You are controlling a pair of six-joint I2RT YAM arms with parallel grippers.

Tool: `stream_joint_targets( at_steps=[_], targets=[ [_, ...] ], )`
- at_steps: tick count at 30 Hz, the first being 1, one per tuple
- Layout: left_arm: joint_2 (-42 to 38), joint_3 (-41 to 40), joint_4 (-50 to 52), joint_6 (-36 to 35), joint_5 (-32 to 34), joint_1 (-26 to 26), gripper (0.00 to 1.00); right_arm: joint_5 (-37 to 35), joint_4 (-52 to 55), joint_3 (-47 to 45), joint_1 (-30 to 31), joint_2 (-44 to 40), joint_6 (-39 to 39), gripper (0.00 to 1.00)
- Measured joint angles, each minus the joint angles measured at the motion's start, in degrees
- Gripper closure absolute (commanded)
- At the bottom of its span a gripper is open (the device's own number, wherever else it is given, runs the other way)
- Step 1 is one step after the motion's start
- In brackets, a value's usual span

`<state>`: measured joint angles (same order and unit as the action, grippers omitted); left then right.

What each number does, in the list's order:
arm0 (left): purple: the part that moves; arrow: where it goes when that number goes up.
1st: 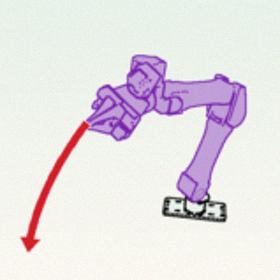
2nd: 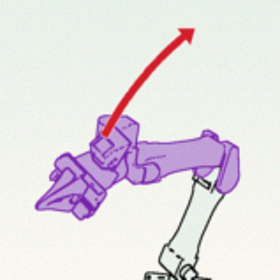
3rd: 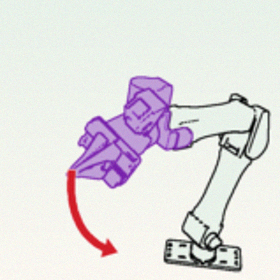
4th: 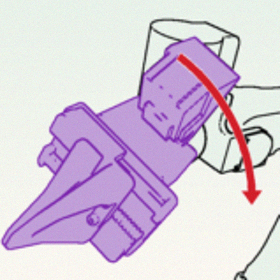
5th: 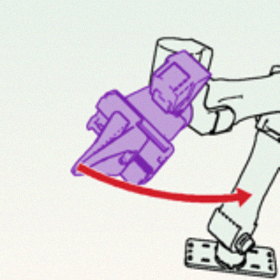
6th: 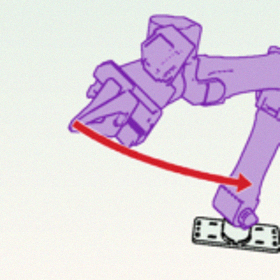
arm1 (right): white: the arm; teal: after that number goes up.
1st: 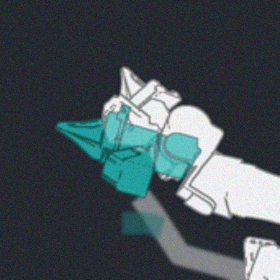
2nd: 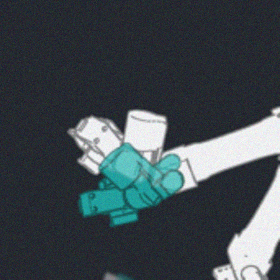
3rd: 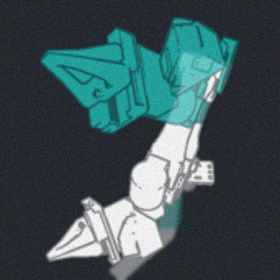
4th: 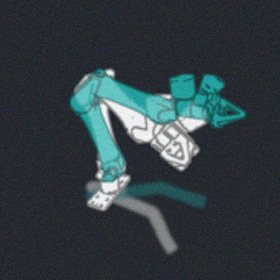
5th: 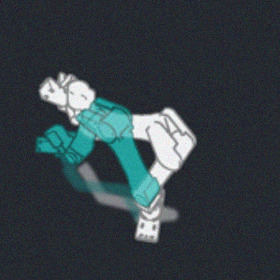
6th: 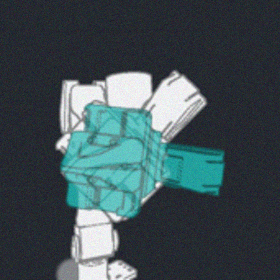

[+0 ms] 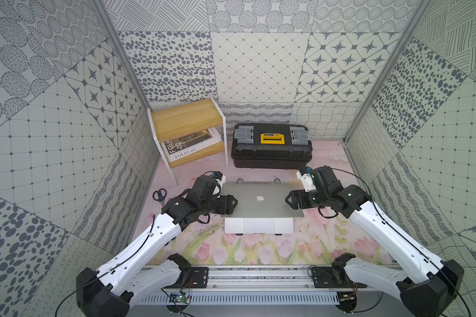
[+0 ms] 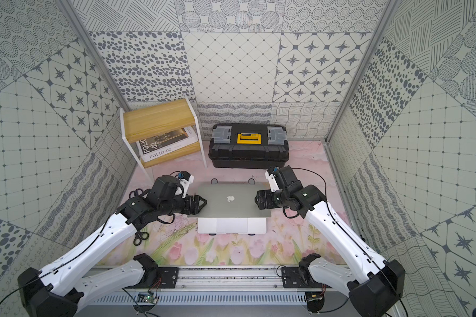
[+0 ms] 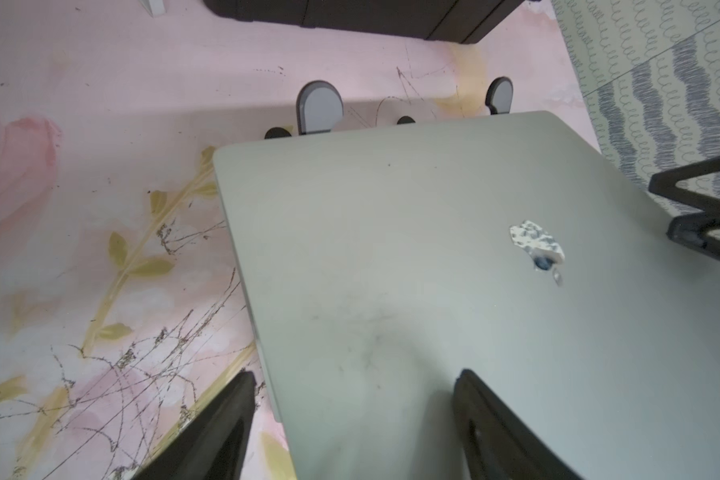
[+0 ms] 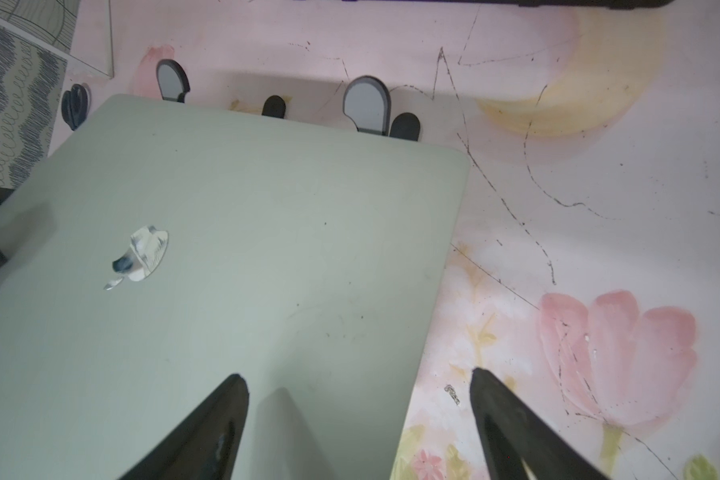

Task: Close the laptop lid and set it aside
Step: Close the lid of the laptop.

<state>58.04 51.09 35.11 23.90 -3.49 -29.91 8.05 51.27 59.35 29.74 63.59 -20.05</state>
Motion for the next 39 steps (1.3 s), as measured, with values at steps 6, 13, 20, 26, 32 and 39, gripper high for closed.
stream_joint_targets(
  at_steps=[6, 13, 20, 26, 32, 39],
  targets=[
    [1.4, -3.72, -1.99, 0.09, -2.69, 1.88, 0.21, -0.57, -0.33, -3.1, -0.02, 1.95, 0.04, 0.12],
    [3.52, -5.86, -3.87, 0.09, -3.96, 2.4, 0.22, -0.66, -2.32, -5.99, -0.22, 2.6, -0.02, 0.13],
    [3.56, -6.16, -4.46, 0.13, -4.15, 2.73, 0.21, -0.63, -3.87, -6.16, -0.26, 3.45, -0.11, 0.08],
    [2.82, -5.84, -4.44, 0.42, -4.09, 3.17, 0.17, -0.59, -4.94, -6.12, -0.35, 3.28, -0.59, 0.03],
    [4.59, -7.54, -6.78, 1.03, -5.2, 4.13, 0.16, -0.63, -7.78, -7.98, -1.2, 3.37, -1.84, 0.03],
    [5.66, -10.58, -10.51, 1.66, -7.1, 5.42, 0.18, 1.01, -12.83, -12.17, -3.72, 3.5, -2.78, 0.07]
  ],
)
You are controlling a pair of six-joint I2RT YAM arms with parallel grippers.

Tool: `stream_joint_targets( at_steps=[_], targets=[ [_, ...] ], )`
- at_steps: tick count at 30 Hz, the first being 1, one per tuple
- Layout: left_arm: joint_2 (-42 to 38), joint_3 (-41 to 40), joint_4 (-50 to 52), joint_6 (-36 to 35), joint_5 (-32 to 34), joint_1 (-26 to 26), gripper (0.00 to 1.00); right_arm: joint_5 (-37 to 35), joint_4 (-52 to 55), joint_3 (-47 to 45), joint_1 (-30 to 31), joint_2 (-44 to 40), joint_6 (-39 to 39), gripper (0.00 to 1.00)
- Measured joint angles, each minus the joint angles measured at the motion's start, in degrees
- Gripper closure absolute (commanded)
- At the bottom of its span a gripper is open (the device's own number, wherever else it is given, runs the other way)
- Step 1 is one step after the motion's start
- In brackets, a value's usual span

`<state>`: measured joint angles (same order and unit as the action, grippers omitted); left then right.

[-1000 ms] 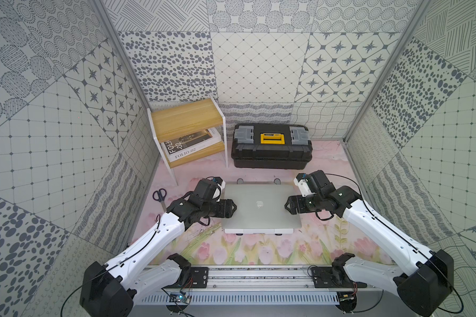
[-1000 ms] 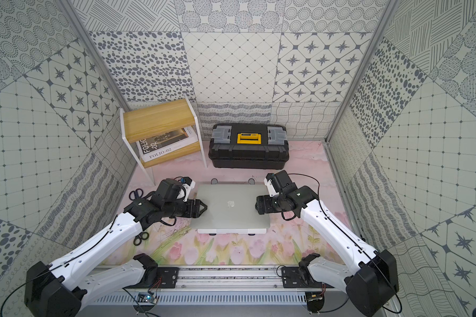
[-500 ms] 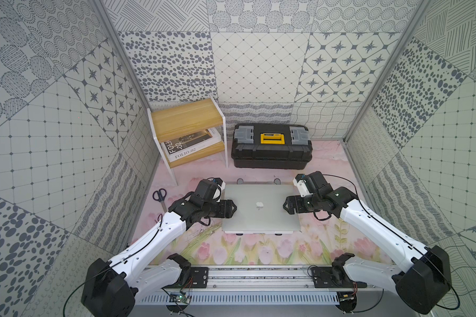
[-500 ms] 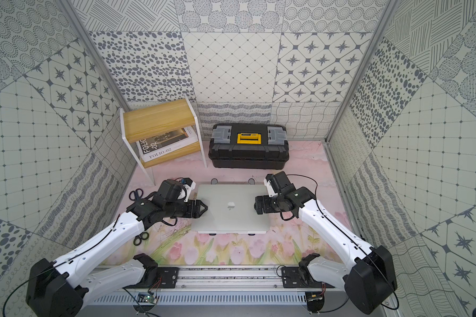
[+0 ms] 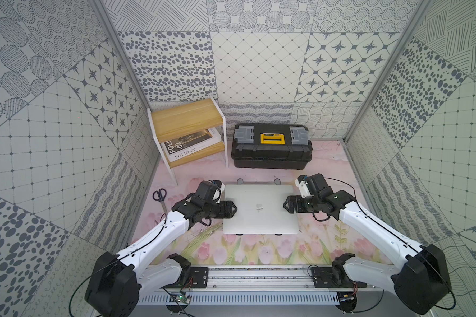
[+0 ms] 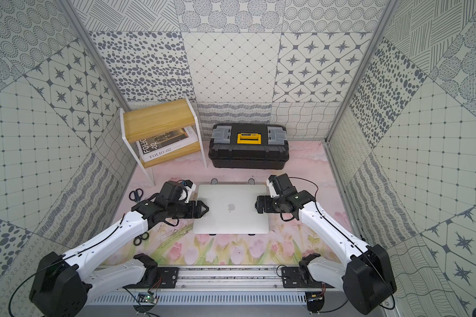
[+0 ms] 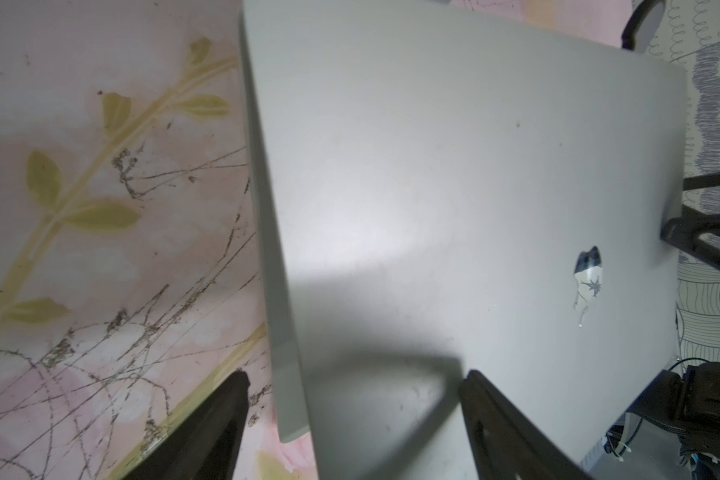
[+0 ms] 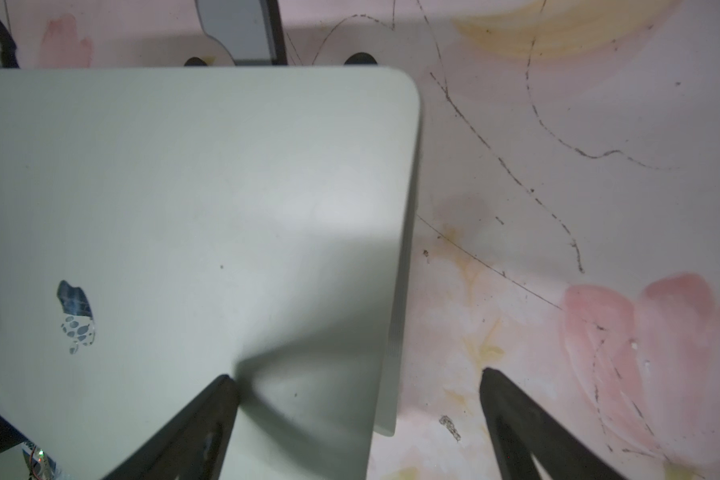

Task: Close the laptop lid and set it aside
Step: Close the lid of the laptop.

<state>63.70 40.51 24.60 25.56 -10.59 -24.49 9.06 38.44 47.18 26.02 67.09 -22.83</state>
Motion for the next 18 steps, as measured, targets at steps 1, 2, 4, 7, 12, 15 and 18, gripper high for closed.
stream_joint_targets(
  at_steps=[1, 2, 4, 7, 12, 15, 18],
  targets=[
    [0.0, -0.44, -0.59, 0.17, -0.2, 0.22, 0.18, 0.39, -0.81, -0.42, -0.35, 0.02, -0.17, 0.08],
    [0.02, -0.92, -1.22, 0.2, -0.44, 0.37, 0.18, 0.79, -1.73, -0.9, -0.7, 0.02, -0.35, 0.08],
    [0.02, -1.77, -2.38, 0.42, -0.94, 0.7, 0.19, 1.27, -3.1, -1.75, -1.07, 0.02, -0.57, 0.08],
    [0.04, -3.21, -4.37, 1.05, -2.03, 1.62, 0.19, 2.27, -4.96, -2.8, -1.66, 0.02, -0.83, 0.08],
    [0.26, -4.55, -6.69, 1.51, -3.1, 2.71, 0.21, 3.65, -7.52, -4.2, -2.56, 0.02, -1.09, 0.09],
    [0.9, -4.81, -7.76, 1.57, -3.28, 2.91, 0.22, 4.37, -8.81, -4.92, -3.06, 0.07, -1.2, 0.11],
    [1.86, -5.09, -8.76, 1.66, -3.58, 2.97, 0.25, 5.09, -10.25, -5.68, -3.5, 0.46, -1.25, 0.12]
  ],
)
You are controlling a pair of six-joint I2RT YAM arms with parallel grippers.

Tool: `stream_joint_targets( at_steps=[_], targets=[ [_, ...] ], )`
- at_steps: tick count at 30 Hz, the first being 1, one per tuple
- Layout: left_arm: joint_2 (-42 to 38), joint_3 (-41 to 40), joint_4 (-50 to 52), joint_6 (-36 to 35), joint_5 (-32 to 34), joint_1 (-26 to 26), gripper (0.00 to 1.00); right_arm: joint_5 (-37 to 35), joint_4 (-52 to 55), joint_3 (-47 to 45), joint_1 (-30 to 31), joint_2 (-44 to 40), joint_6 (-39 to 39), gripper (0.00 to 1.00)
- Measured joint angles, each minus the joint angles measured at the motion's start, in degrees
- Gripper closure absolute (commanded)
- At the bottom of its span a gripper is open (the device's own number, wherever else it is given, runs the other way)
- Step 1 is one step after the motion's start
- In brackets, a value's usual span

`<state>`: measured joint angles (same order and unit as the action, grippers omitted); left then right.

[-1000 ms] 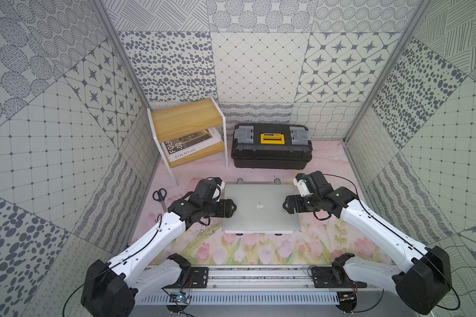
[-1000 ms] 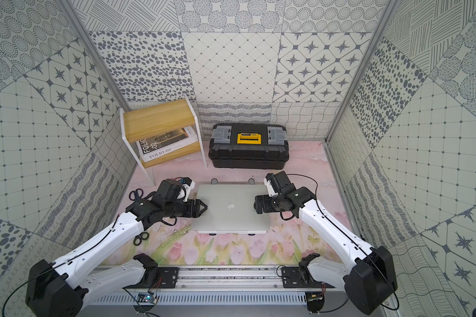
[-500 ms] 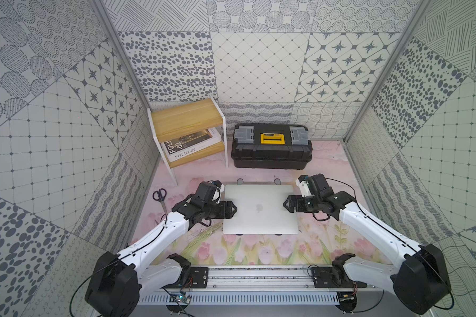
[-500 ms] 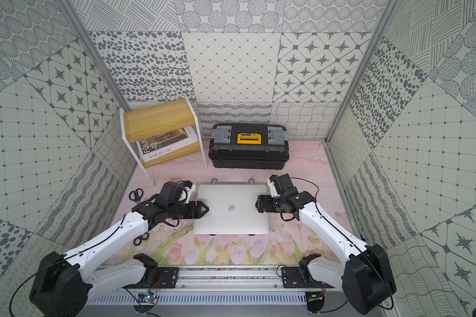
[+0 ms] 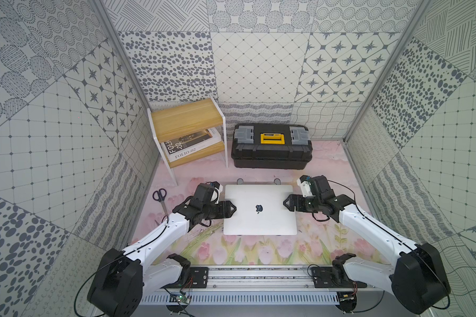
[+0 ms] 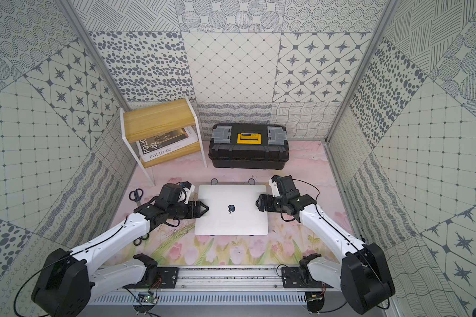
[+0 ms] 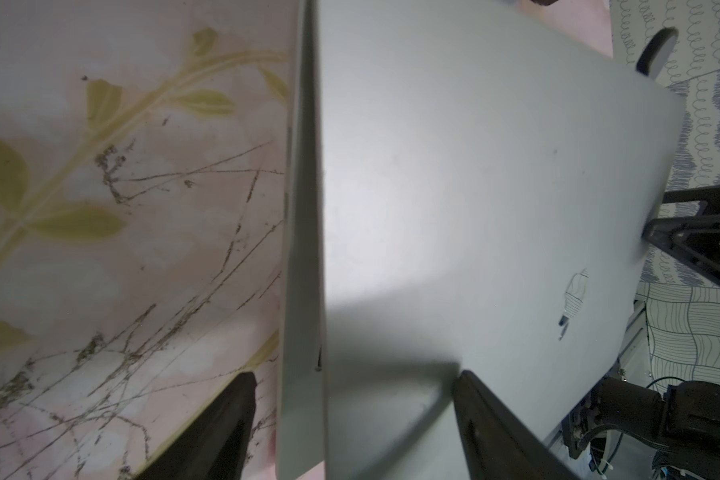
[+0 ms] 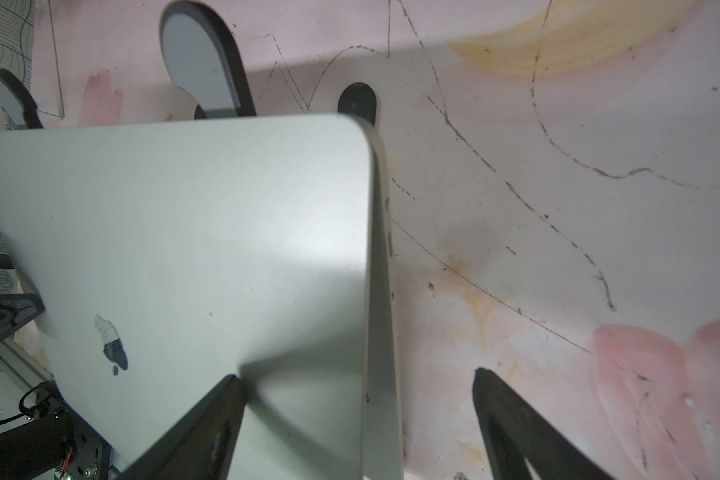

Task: Close the laptop lid and set it aside
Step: Close the lid of the laptop, then pick up the laptop from the computer stand.

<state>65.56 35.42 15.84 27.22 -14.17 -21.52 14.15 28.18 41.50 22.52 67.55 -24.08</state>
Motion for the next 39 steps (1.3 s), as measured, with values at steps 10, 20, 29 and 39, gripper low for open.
stream_joint_targets(
  at_steps=[10, 20, 29, 39],
  targets=[
    [2.97, -2.03, -4.33, -0.02, -1.49, 1.49, 0.35, 3.85, -6.36, -2.97, -2.38, 1.95, -0.15, 0.2],
    [4.09, -4.87, -8.61, 0.28, -3.5, 2.99, 0.36, 9.03, -15.37, -6.71, -2.64, 4.72, -1.07, 0.29],
    [4.66, -11.65, -20.31, 1.62, -11.96, 6.6, 0.32, 14.34, -24.46, -11.37, -3.21, 5.27, -1.51, 0.34],
    [9.55, -13.94, -30.29, 2.69, -21.46, 8.72, 0.56, 21.44, -33.97, -14.53, -4.13, 7.89, -3.04, 0.49]
  ],
)
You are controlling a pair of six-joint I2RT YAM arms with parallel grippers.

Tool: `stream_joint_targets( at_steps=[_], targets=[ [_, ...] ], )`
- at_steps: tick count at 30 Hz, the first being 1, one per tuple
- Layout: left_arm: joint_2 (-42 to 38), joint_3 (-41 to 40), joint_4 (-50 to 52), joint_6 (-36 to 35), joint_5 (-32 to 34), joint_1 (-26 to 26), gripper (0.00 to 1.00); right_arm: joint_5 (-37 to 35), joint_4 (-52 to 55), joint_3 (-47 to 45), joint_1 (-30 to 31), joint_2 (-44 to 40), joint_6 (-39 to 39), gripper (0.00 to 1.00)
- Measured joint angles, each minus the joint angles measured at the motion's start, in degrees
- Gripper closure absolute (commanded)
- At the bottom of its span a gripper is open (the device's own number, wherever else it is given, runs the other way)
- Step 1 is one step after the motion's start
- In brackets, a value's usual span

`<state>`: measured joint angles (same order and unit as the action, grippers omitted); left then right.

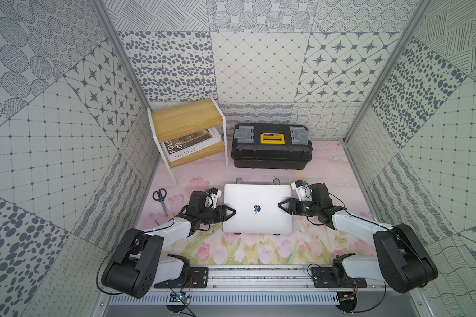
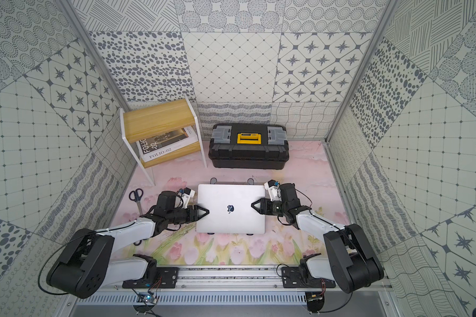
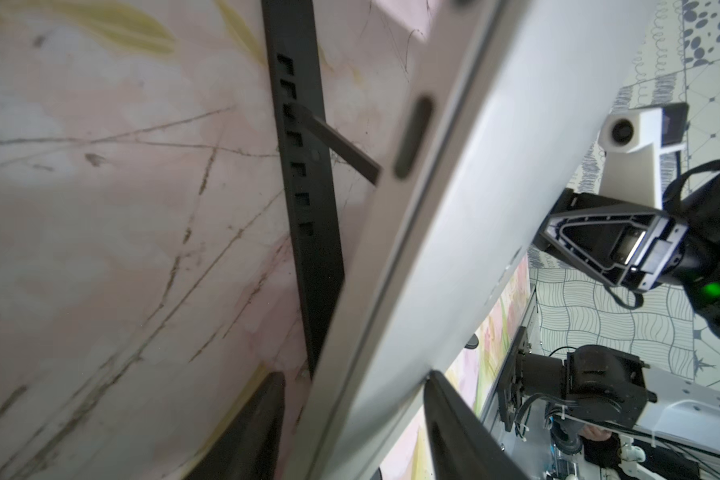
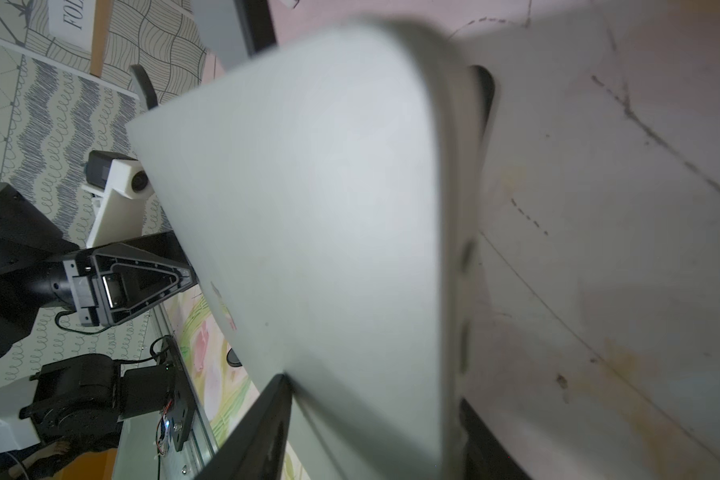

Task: Close the laptop lid and set it aside
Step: Pick up the laptop from the computer stand.

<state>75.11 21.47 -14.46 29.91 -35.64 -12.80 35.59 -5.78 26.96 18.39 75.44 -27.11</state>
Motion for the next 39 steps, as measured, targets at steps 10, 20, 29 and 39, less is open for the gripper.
stream_joint_targets(
  at_steps=[10, 20, 29, 39],
  targets=[
    [-3.78, 0.0, -0.24, 1.18, -0.5, 0.24, 0.61, -0.11, 0.87, -0.42, -0.81, -4.26, -2.86, 0.57],
    [-8.92, 0.28, 3.21, 2.95, -0.13, 0.24, 0.59, 1.05, 4.63, -0.42, -0.83, -11.72, -9.94, 0.58],
    [-13.0, 1.49, 5.55, 4.61, -0.5, 0.24, 0.58, 5.46, 4.57, -0.42, -0.9, -18.08, -18.1, 0.6],
    [-16.33, 3.63, 9.22, 5.57, 0.72, 0.26, 0.52, 10.08, -0.83, -0.44, 1.38, -17.09, -23.52, 0.78]
  ],
)
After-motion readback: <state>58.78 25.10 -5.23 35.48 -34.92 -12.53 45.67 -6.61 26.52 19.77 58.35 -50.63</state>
